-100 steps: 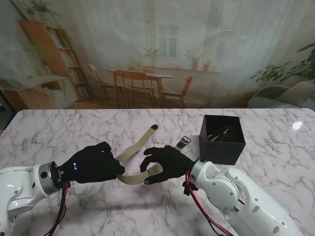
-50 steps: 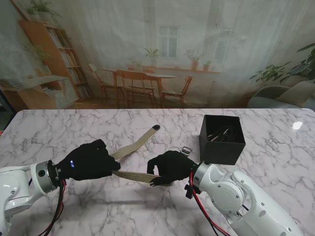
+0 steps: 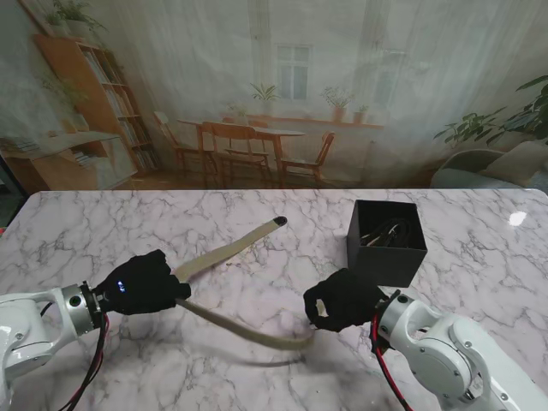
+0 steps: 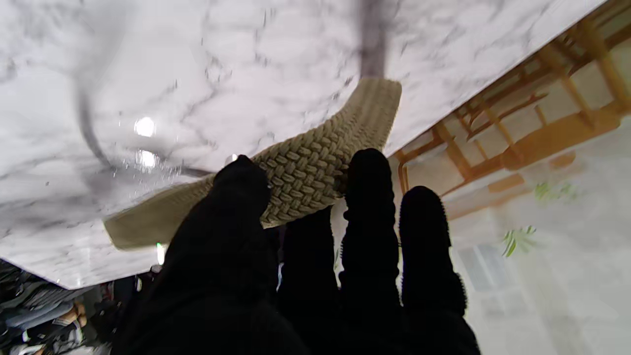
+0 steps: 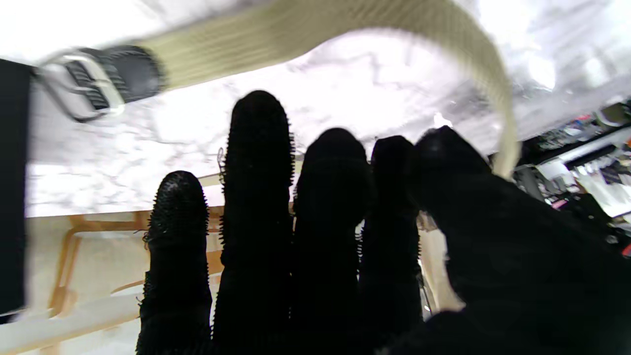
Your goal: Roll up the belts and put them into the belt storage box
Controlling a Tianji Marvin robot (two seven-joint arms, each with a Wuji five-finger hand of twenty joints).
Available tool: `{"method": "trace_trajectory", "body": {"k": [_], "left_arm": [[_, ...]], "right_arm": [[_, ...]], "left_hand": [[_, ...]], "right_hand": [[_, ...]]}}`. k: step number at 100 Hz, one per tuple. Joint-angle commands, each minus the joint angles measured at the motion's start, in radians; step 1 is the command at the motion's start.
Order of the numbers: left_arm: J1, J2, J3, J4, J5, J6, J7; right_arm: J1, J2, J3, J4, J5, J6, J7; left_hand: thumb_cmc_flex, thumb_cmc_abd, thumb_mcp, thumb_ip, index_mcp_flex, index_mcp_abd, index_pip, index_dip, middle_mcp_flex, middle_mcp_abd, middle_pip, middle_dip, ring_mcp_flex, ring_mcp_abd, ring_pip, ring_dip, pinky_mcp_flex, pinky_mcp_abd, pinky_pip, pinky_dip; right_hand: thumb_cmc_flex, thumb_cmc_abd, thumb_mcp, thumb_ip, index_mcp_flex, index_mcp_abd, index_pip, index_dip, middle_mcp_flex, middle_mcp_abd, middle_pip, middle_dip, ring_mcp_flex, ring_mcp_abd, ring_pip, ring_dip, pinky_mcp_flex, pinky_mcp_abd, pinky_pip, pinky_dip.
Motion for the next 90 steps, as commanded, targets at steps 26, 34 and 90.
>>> {"method": "trace_trajectory", "body": {"k": [26, 34, 90], "left_arm": [[-0.007, 0.004, 0.031, 0.067, -0.008, 0.045, -0.053], [-0.009, 0.003, 0.035, 0.065, -0.015, 0.041, -0.054], [-0.006, 0.002, 0.032, 0.053, -0.018, 0.025, -0.042]], "right_arm": [[-0.07, 0.001, 0.054, 0.028, -0.052, 0.05, -0.085], [-0.066, -0.004, 0.046, 0.041, -0.044, 0.046, -0.129], [0.118, 0.025, -0.11, 0.177, -0.246, -0.066, -0.135]], "left_hand": [[0.048, -0.022, 0.061, 0.016, 0.017, -0.035, 0.038, 0.016, 0.05, 0.021, 0.023, 0.016, 0.015, 0.012, 0.023, 0.015, -0.005, -0.001, 0.026, 0.002], [0.048, -0.024, 0.062, 0.017, 0.017, -0.034, 0.038, 0.016, 0.05, 0.022, 0.023, 0.016, 0.015, 0.012, 0.023, 0.015, -0.005, 0.0, 0.025, 0.002], [0.046, -0.027, 0.065, 0.016, 0.019, -0.034, 0.036, 0.017, 0.053, 0.022, 0.022, 0.017, 0.017, 0.012, 0.025, 0.018, -0.003, 0.0, 0.025, 0.006]], "right_hand": [[-0.054, 0.017, -0.044, 0.018, -0.021, 0.027, -0.026, -0.018, -0.009, 0.051, -0.072, 0.041, -0.017, 0.018, -0.084, 0.019, -0.035, 0.0, 0.014, 0.021], [-0.113, 0.03, -0.062, 0.034, -0.021, 0.048, -0.118, 0.023, -0.064, 0.063, -0.124, 0.044, -0.063, 0.031, -0.137, 0.034, -0.055, 0.004, 0.004, 0.031], [-0.066, 0.029, 0.244, 0.221, -0.471, 0.08, -0.559, 0.005, -0.931, 0.015, -0.6, -0.351, -0.783, -0.013, -0.589, -0.307, -0.318, -0.084, -0.241, -0.024]]}}
